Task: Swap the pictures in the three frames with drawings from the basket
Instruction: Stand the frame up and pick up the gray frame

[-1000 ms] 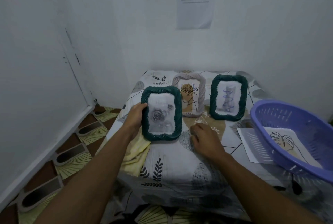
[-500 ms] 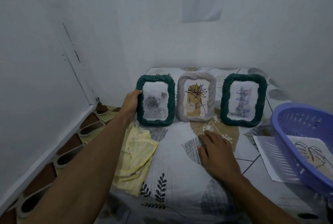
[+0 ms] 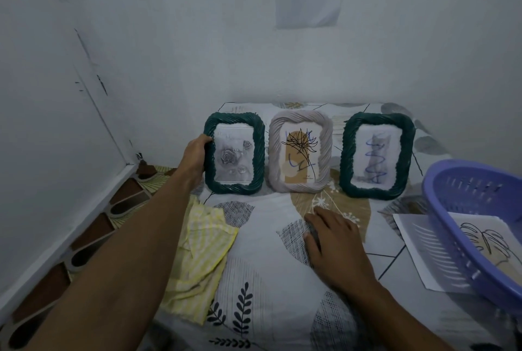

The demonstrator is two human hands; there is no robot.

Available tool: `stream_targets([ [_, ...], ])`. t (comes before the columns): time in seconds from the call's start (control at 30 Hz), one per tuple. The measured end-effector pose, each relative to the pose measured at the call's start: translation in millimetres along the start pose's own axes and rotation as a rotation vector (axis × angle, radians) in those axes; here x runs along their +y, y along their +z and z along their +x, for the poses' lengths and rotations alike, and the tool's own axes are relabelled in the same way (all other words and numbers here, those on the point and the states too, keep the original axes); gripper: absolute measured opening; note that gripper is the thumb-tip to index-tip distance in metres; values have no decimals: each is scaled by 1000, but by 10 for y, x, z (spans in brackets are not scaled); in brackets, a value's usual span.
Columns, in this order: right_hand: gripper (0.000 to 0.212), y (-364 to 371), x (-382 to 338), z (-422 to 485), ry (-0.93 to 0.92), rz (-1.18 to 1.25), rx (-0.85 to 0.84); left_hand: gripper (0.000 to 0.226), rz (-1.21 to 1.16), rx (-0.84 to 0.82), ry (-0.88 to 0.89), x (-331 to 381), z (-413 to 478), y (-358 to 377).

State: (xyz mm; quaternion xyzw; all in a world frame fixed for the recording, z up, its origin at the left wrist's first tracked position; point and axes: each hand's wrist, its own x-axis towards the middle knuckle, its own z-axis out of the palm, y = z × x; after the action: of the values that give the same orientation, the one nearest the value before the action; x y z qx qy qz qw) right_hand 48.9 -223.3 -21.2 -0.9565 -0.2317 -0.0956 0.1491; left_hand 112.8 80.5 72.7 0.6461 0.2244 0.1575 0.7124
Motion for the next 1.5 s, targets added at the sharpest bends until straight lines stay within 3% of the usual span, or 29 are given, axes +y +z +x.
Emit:
stream_targets([
  [0.33,48,-20,-17,0,10,3,-11,20,66,-37,34,-16,-25,-22],
  [0.43,48,-31,-28,-5,5,9,-8,25,268,18,162,-138,-71,-59],
  [0.5,47,-42,-37,-12,5,12,-12,45,500,134,336,-269,-174,-95],
  [0.6,42,-67,-48,-24,3,24,-3,53,766,219,619,-479,-543,-50],
  [0.7,40,-87,-53,-30,0,36,4,53,898,36,659,-701,-1005,94],
  [0.77,40,-94,-58,-31,14,29,10,54,1116,-94,678,-885,-1220,198],
  [0.9,45,-95,-52,-36,63,-18,24,76,1428,-323,625,-1116,-1386,325],
  [1.17,44,-114,-29,-43,85,87,-22,75,1434,-312,618,-1105,-1421,330],
  [1.3,37,-267,36,180,175,402,-48,76,1419,-289,580,-1149,-1387,333],
  [1.37,36,-501,81,401,226,588,1,79,1410,-294,573,-1169,-1371,337],
  [1.5,41,-957,119,987,280,741,149,78,1422,-279,589,-1200,-1344,337],
])
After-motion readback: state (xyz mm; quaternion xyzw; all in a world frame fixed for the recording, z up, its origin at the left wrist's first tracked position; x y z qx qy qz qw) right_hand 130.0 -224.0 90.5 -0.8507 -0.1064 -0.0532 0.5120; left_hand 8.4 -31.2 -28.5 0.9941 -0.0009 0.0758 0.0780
